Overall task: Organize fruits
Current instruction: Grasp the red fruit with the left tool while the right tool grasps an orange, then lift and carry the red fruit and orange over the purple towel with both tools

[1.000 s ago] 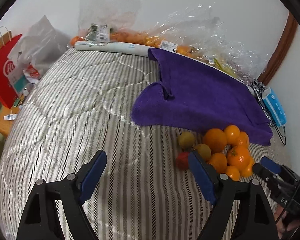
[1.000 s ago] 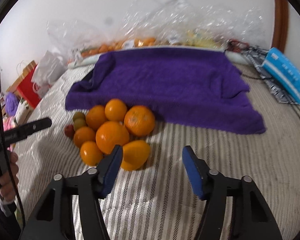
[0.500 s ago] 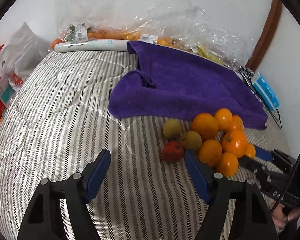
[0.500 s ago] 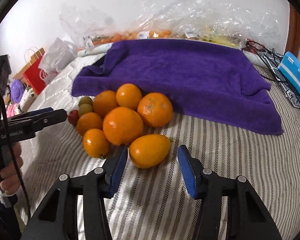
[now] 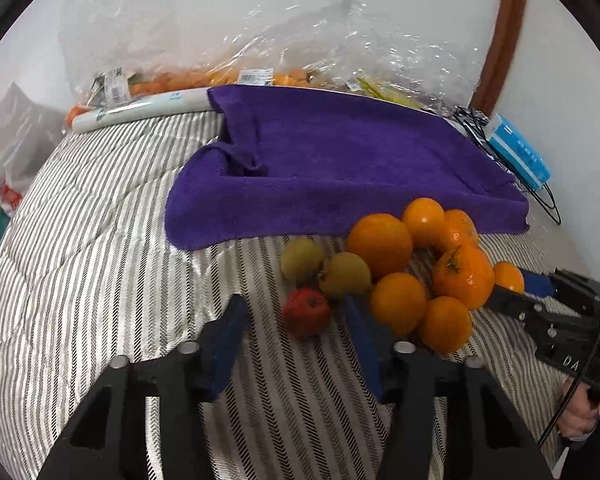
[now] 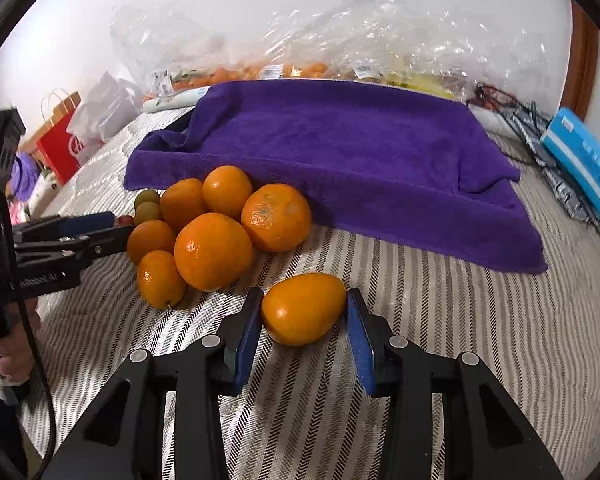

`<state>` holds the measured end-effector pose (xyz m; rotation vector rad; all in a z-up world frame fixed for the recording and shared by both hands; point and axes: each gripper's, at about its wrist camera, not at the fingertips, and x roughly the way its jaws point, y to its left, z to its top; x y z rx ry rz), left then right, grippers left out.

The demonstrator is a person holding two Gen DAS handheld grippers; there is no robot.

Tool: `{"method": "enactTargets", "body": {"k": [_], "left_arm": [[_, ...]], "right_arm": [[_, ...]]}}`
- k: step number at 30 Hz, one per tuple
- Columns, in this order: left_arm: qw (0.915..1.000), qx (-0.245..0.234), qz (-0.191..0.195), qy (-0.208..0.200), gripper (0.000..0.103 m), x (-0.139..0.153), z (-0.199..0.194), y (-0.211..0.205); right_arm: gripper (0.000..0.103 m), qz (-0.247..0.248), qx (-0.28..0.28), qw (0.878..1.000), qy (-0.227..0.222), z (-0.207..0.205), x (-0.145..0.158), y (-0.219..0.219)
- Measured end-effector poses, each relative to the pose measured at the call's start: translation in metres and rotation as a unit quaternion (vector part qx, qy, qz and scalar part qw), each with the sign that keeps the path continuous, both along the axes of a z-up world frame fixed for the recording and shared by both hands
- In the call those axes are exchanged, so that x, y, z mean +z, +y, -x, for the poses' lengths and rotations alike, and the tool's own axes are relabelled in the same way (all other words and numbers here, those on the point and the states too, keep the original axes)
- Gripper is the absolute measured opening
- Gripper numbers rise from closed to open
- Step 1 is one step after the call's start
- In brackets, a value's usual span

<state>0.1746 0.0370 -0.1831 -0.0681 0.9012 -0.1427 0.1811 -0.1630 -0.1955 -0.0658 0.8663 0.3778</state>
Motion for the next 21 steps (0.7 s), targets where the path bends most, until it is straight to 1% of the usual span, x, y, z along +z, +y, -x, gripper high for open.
{"method": "enactTargets", "body": {"k": [1, 2, 4, 5, 7, 11, 14, 19, 21], "left_arm": [[1.0000, -0.005, 0.003, -0.002, 0.037, 0.000, 0.000, -0.001], [0.9998, -0.015, 0.010, -0.001, 0.030, 0.000, 0.000, -0.001], [0.9996, -0.017, 0.022, -0.001, 0.027, 0.000, 0.000, 0.001], [0.9994, -0.017, 0.031, -0.001, 0.024, -0.001, 0.000, 0.003], [0.9986, -0.014, 0.051, -0.003, 0.024, -0.001, 0.001, 0.007], [0.9977, -0.006, 0.066, -0.016, 0.024, 0.002, 0.004, 0.011], [0.9971, -0.006, 0.070, -0.029, 0.024, 0.005, 0.007, 0.011], [0.9970, -0.002, 0.067, -0.040, 0.024, 0.009, 0.010, 0.010], [0.9967, 0.002, 0.068, -0.044, 0.024, 0.011, 0.011, 0.011]], "right_arm": [[0.041, 0.000, 0.000, 1.000, 0.000, 0.000, 0.000, 0.001], [0.041, 0.000, 0.000, 1.000, 0.000, 0.000, 0.000, 0.001], [0.041, 0.000, -0.001, 1.000, 0.000, 0.000, 0.000, 0.002], [0.041, 0.000, -0.001, 1.000, -0.001, 0.000, 0.000, 0.002], [0.041, -0.001, 0.000, 1.000, -0.001, -0.001, 0.000, 0.002], [0.041, -0.011, -0.003, 1.000, -0.001, -0.001, 0.000, -0.001], [0.041, -0.023, -0.006, 1.000, -0.001, -0.001, 0.001, -0.004], [0.034, -0.050, 0.001, 0.999, -0.015, 0.004, 0.006, -0.009], [0.033, -0.055, 0.000, 0.998, -0.017, 0.004, 0.007, -0.010]]}}
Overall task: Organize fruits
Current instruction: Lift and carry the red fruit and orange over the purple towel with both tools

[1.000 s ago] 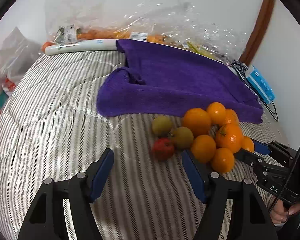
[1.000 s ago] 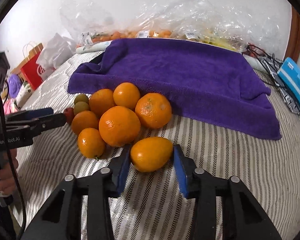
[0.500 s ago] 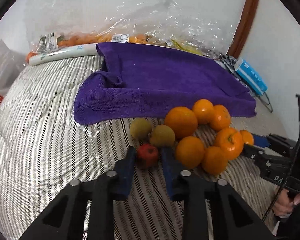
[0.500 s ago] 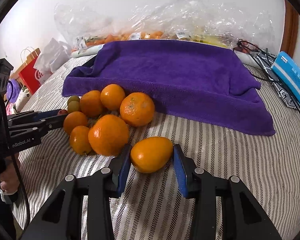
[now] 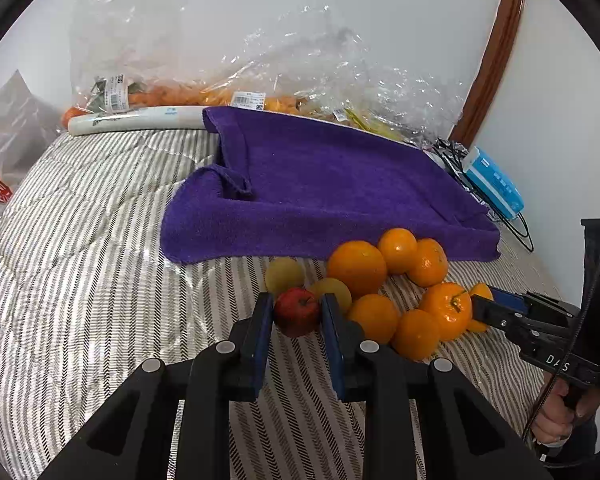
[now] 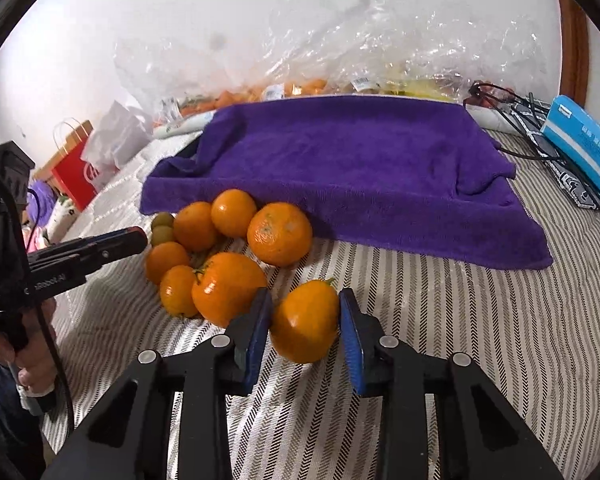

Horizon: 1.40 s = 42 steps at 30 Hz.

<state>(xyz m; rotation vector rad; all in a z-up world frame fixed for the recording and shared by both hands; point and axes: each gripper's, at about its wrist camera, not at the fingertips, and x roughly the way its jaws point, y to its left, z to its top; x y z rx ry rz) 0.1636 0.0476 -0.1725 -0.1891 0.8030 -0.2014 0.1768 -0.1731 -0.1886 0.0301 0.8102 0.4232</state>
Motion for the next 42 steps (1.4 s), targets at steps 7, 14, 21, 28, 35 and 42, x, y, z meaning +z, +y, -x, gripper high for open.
{"method": "enactTargets", "body": {"k": [7, 14, 21, 28, 35, 42], "left_arm": [[0.9999, 0.013, 0.007, 0.001, 0.024, 0.002, 0.002, 0.005], [0.9998, 0.018, 0.004, 0.000, 0.024, 0.003, 0.005, 0.007], [0.9995, 0.032, 0.000, 0.001, 0.024, 0.005, 0.005, 0.010], [0.9993, 0.023, -0.027, -0.009, 0.024, 0.015, 0.005, 0.000], [0.9997, 0.025, -0.001, 0.005, 0.024, 0.040, -0.011, 0.005], [0.9997, 0.024, -0.002, -0.004, 0.024, 0.061, -0.039, -0.001]], "right_arm": [[0.033, 0.033, -0.014, 0.999, 0.008, -0.002, -0.003, 0.008], [0.033, 0.060, -0.025, 0.998, 0.006, -0.004, -0.005, 0.016], [0.033, 0.056, -0.029, 0.998, -0.023, 0.003, 0.015, 0.014], [0.033, 0.059, -0.037, 0.997, -0.042, -0.004, 0.035, 0.014], [0.033, 0.055, -0.043, 0.996, -0.055, -0.020, 0.051, 0.015], [0.033, 0.045, -0.062, 0.994, -0.074, -0.046, 0.068, 0.007]]}}
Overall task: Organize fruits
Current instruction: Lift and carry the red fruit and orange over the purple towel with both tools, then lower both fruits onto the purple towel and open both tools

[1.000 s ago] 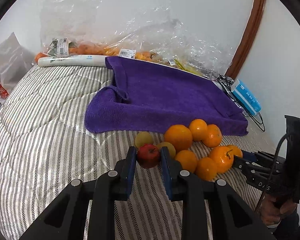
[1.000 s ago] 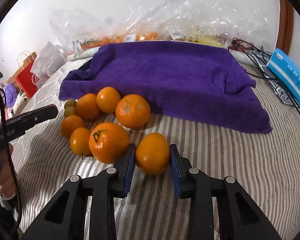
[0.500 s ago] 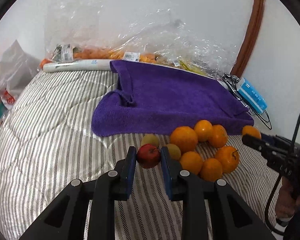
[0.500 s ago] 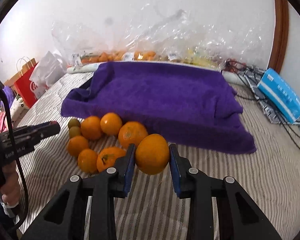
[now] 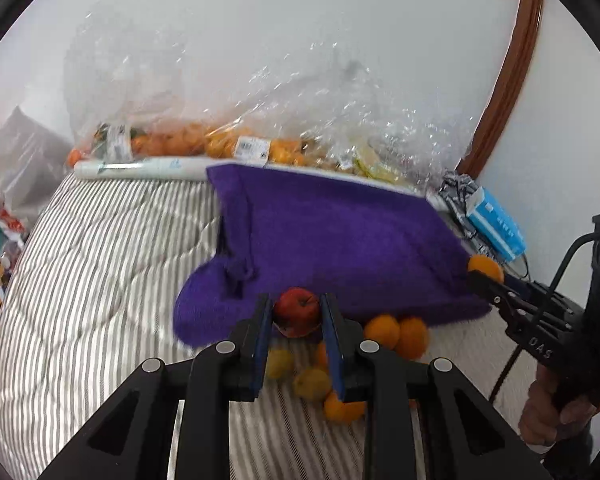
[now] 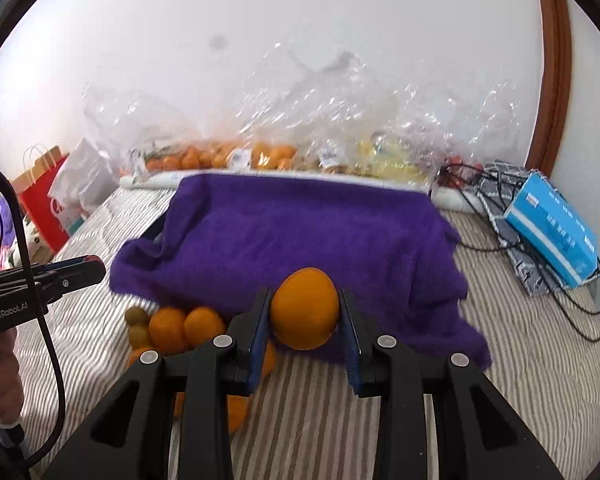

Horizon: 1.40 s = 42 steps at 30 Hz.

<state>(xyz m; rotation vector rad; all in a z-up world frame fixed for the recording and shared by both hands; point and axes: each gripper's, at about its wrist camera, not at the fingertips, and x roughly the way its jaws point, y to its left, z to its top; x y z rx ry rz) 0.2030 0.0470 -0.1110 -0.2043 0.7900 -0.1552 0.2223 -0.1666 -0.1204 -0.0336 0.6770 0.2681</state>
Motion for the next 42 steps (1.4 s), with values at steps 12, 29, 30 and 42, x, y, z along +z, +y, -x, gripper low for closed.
{"method": "enactTargets", "body": {"k": [12, 29, 30, 42], "left_arm": [[0.9998, 0.007, 0.018, 0.011, 0.024, -0.002, -0.055, -0.007], [0.9995, 0.004, 0.007, 0.032, 0.024, -0.041, -0.093, -0.008], [0.9994, 0.002, 0.010, 0.034, 0.024, -0.042, -0.094, -0.009], [0.9987, -0.011, 0.014, 0.048, 0.024, -0.054, -0.097, -0.015]], "right_arm": [[0.033, -0.009, -0.029, 0.999, -0.013, -0.048, 0.004, -0.020], [0.033, -0.004, -0.042, 0.999, -0.005, -0.104, -0.018, -0.029], [0.033, -0.004, -0.043, 0.999, -0.003, -0.105, -0.021, -0.029], [0.033, -0.006, -0.043, 0.999, 0.027, -0.115, -0.046, -0.032]]}}
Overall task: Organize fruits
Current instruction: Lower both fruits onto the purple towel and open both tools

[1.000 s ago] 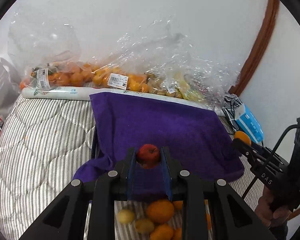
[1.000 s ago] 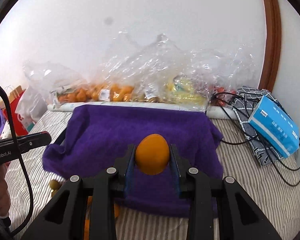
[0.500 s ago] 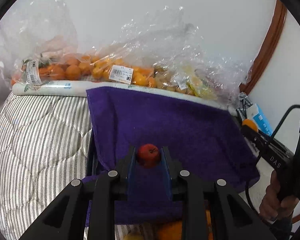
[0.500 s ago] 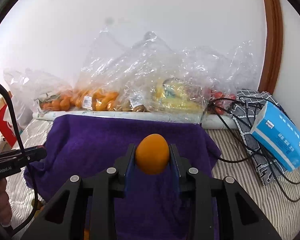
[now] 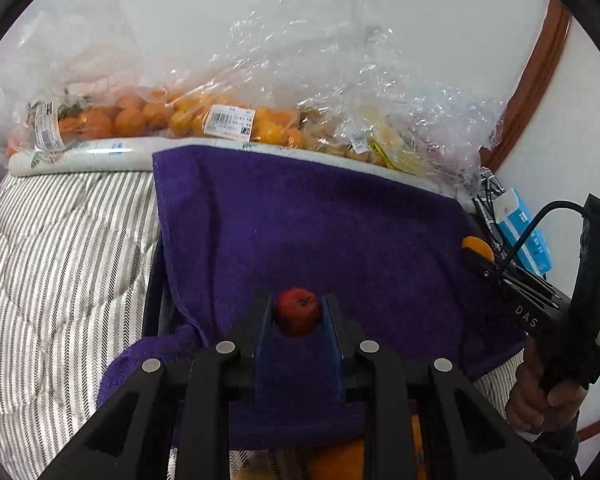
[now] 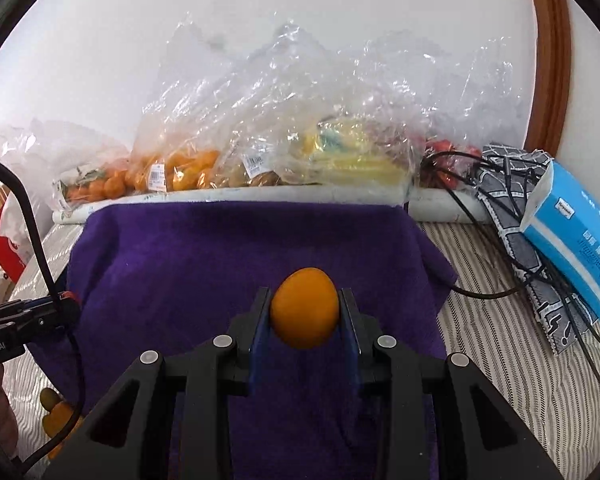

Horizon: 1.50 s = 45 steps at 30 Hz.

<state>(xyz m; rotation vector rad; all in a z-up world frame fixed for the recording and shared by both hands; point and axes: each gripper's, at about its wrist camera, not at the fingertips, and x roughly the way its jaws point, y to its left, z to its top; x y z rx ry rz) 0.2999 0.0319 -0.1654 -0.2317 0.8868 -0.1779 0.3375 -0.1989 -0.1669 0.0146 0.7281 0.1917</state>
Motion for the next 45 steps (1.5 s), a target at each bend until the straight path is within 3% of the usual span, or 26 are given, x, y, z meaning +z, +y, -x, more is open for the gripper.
{"method": "enactTargets", "body": {"k": [28, 38, 42, 45], "left_arm": [[0.9995, -0.005, -0.013, 0.029, 0.024, -0.016, -0.010, -0.005], [0.9997, -0.008, -0.006, 0.023, 0.044, -0.011, -0.007, -0.005], [0.9998, -0.006, -0.013, 0.013, 0.046, -0.007, -0.004, -0.005], [0.9999, -0.003, -0.011, 0.010, 0.047, -0.003, -0.002, -0.003]], "right_arm": [[0.033, 0.025, 0.011, 0.999, 0.025, -0.007, -0.016, 0.011], [0.033, 0.026, 0.013, 0.999, 0.021, -0.006, -0.013, 0.012], [0.047, 0.025, 0.014, 0.999, 0.016, -0.003, -0.008, 0.013], [0.051, 0.022, 0.011, 1.000, 0.013, -0.001, -0.002, 0.011]]}}
